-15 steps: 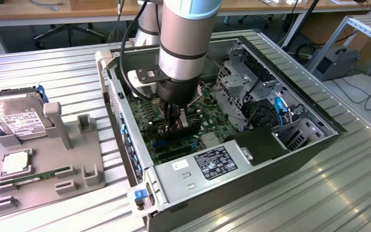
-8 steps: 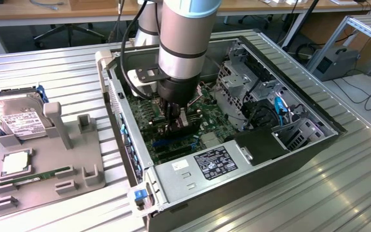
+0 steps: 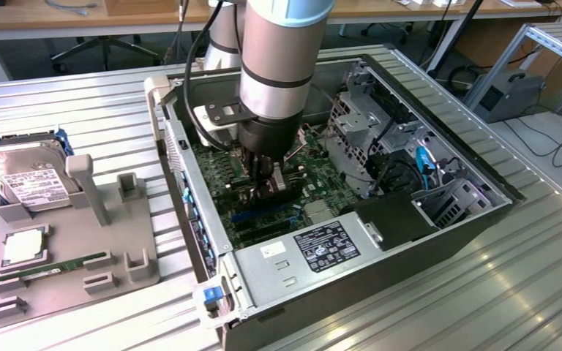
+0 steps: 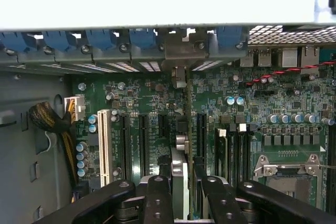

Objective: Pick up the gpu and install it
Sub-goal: 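Insert the gpu into the slot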

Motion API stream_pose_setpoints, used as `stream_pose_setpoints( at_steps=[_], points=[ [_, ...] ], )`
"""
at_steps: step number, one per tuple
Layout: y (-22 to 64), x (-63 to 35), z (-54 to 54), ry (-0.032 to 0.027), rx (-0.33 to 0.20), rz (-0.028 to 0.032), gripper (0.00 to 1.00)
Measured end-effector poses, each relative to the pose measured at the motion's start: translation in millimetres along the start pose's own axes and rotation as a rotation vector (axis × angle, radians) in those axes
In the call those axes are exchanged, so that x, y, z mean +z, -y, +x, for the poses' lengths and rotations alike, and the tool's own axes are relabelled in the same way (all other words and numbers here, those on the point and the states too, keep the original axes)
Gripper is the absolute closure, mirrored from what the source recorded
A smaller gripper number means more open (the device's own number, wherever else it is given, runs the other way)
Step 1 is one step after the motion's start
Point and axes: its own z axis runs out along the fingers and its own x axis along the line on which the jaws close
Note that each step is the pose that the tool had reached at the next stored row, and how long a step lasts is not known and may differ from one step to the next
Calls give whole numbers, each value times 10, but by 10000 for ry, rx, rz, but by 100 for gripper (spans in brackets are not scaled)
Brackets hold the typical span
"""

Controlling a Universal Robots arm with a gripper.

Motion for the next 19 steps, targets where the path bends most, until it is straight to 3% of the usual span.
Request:
stream_pose_setpoints(
  at_steps=[19],
  points=[
    [1, 44, -20, 3, -1, 1, 73]
  ],
)
